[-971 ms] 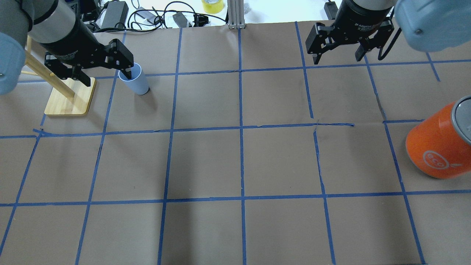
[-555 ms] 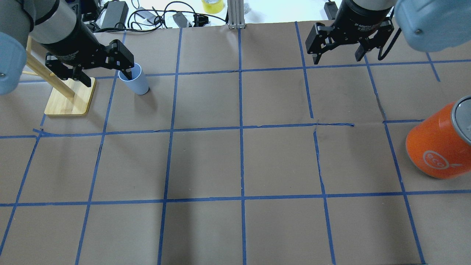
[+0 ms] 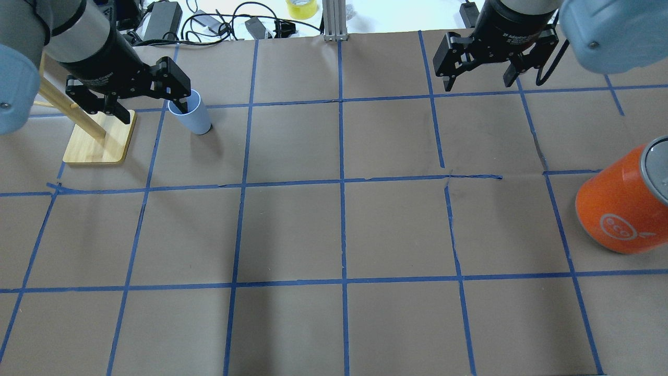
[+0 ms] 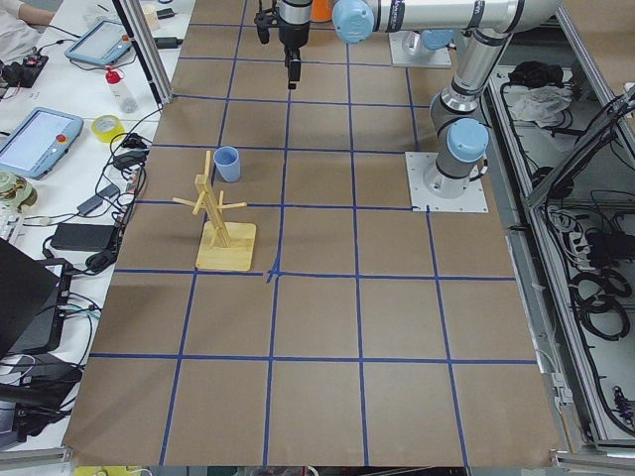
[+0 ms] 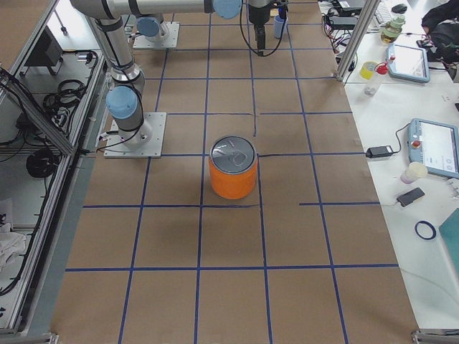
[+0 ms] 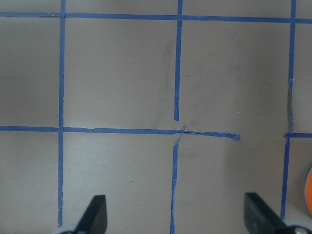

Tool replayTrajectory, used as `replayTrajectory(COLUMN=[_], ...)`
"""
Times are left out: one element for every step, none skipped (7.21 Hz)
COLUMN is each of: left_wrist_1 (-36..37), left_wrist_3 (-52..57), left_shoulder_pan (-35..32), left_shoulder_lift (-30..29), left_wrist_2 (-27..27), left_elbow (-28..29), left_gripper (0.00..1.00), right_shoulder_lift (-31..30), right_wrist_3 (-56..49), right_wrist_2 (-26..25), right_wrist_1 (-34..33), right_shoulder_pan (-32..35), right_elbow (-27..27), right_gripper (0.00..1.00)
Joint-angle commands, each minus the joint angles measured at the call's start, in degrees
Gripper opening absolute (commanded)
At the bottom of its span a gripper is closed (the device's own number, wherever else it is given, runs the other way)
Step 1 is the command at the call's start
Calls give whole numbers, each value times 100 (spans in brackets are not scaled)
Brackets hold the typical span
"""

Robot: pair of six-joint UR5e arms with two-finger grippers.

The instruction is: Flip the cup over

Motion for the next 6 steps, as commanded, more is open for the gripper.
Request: replayTrajectory(left_wrist_1=[9, 18, 44, 53, 62, 70], left_wrist_3=[-17, -18, -18, -18, -18, -18], left_shoulder_pan=[0, 0, 0, 0, 0, 0], left_shoulder_lift=[-27, -19, -1, -1, -10, -10], left_wrist_2=[-9, -9, 0, 0, 0, 0], left_elbow=[-26, -122, -158, -167, -167, -167], left_gripper=[100, 100, 100, 100, 100, 100], right_shoulder_lift=[0, 0, 0, 0, 0, 0], right_wrist_3=[0, 0, 0, 0, 0, 0], right_wrist_2=[1, 1, 1, 1, 1, 1], right_wrist_1=[0, 0, 0, 0, 0, 0], right_shoulder_pan=[3, 3, -6, -6, 3, 3], right_elbow=[-4, 5, 5, 5, 5, 5], right_gripper=[100, 100, 100, 100, 100, 100])
